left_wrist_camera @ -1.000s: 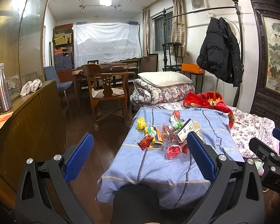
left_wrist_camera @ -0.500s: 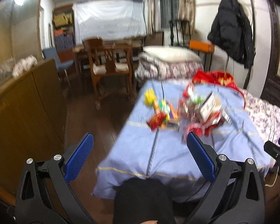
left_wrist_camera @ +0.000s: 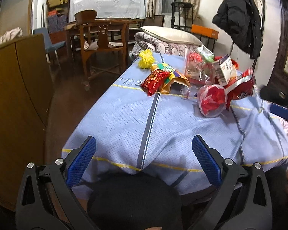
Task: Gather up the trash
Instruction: 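Grasp the red-and-silver snack bag with the right gripper while the left gripper grasps the clear red cup, then carry the snack bag and red cup to the red wastebasket and release both, then move both tools back over the bed toward the remaining trash, then grasp the white medicine box with the right gripper while the left gripper grasps the red snack packet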
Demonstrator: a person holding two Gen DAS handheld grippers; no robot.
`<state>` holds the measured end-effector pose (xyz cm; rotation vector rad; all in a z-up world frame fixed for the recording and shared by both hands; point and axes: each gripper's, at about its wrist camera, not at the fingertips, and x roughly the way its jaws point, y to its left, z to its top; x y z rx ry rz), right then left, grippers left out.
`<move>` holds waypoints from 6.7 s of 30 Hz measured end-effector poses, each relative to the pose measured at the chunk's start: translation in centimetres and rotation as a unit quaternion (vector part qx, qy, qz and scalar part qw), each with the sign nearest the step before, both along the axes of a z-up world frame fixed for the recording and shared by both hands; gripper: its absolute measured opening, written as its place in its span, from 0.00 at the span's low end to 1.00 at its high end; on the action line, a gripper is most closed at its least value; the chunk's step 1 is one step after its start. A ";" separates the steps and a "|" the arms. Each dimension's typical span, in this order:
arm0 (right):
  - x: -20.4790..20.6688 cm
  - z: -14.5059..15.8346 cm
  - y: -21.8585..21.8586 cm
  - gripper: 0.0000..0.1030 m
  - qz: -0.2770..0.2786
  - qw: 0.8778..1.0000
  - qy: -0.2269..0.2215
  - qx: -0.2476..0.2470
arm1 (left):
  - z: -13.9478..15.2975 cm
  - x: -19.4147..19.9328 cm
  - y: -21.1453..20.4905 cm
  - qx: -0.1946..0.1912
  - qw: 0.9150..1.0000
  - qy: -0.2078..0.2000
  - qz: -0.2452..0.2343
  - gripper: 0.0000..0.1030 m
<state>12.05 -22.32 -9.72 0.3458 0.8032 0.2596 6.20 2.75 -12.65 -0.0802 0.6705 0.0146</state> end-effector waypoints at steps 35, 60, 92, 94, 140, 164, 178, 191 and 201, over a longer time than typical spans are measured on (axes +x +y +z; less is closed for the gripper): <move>-2.0 -1.6 -9.2 0.16 -0.039 0.998 -0.013 0.041 | 1.2 11.2 4.1 -0.074 0.997 0.025 -0.008 0.93; -8.1 4.5 -14.7 0.14 -0.069 0.995 -0.048 0.046 | 4.6 2.9 -6.8 -0.063 0.978 -0.032 -0.195 0.54; -25.6 -20.8 -33.0 0.49 -0.245 0.943 0.217 -0.063 | -1.1 -5.5 -38.7 0.046 0.871 0.091 -0.481 0.54; -26.3 -19.5 -34.8 0.55 -0.276 0.940 0.194 -0.047 | -2.0 -5.8 -40.6 0.053 0.860 0.100 -0.497 0.55; -18.1 8.6 -17.3 0.94 -0.145 0.984 -0.092 -0.050 | 9.6 -3.1 -15.5 -0.038 0.971 -0.059 -0.228 0.93; -3.3 -3.5 -9.2 0.94 -0.158 0.979 -0.042 -0.122 | 0.6 14.8 0.9 0.029 0.999 0.022 0.036 0.93; -2.3 -3.9 -7.1 0.94 -0.139 0.980 -0.031 -0.137 | -0.1 17.1 0.5 -0.066 0.992 0.058 -0.093 0.77; -2.5 -4.1 -8.2 0.94 -0.151 0.981 -0.034 -0.114 | -0.2 14.5 -1.6 -0.081 0.986 0.041 -0.136 0.62; -2.5 -4.1 -8.2 0.94 -0.149 0.981 -0.036 -0.115 | 0.2 15.1 -0.2 -0.099 0.989 0.024 -0.112 0.51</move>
